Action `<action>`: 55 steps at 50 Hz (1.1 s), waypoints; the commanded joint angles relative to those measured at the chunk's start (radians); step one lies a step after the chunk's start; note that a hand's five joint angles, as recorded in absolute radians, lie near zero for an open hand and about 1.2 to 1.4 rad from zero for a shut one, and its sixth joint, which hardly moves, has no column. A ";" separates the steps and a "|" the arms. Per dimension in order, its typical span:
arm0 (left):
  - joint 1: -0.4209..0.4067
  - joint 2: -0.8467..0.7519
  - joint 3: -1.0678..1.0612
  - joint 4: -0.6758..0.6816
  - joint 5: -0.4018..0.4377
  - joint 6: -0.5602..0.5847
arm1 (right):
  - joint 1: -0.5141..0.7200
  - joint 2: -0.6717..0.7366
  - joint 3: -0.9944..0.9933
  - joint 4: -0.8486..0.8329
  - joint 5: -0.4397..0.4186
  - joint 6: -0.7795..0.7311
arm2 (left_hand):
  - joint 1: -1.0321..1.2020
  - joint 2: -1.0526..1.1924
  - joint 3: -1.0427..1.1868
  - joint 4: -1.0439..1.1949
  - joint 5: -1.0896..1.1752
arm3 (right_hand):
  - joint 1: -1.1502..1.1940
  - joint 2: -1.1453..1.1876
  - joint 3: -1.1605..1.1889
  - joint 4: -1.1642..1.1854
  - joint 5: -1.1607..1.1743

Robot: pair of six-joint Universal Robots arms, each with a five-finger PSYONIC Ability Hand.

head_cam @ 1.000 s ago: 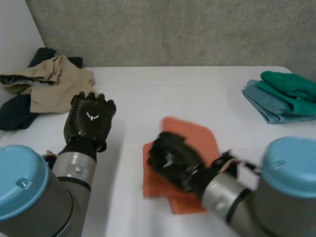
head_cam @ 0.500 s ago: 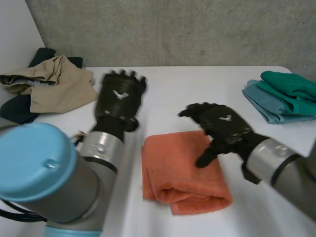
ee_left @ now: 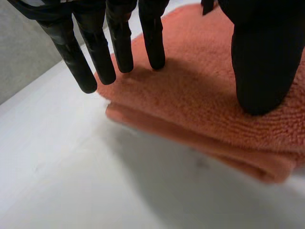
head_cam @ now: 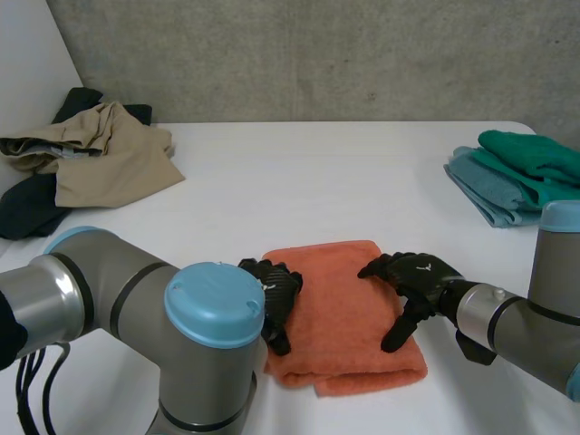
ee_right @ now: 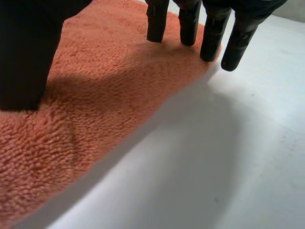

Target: Fold the laundry.

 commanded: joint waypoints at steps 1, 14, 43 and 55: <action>-0.004 0.030 -0.010 -0.014 -0.010 0.004 | 0.017 -0.061 0.013 -0.004 0.001 -0.057 | -0.029 -0.012 -0.021 -0.003 0.005 | -0.023 -0.045 -0.037 -0.059 -0.068; 0.044 0.234 -0.065 -0.005 -0.007 -0.009 | 0.064 -0.415 0.284 -0.143 -0.059 -0.169 | -0.102 -0.086 -0.094 -0.076 -0.068 | -0.023 -0.045 -0.037 -0.059 -0.068; 0.117 0.248 -0.156 0.021 0.011 -0.078 | 0.224 -0.224 0.401 -0.377 0.076 -0.239 | -0.129 -0.112 -0.121 -0.103 -0.095 | 0.022 0.000 0.008 -0.013 -0.023; 0.124 0.248 -0.168 0.043 0.013 -0.078 | 0.242 -0.164 0.395 -0.450 0.104 -0.244 | -0.129 -0.112 -0.121 -0.103 -0.095 | 0.198 0.176 0.185 0.163 0.153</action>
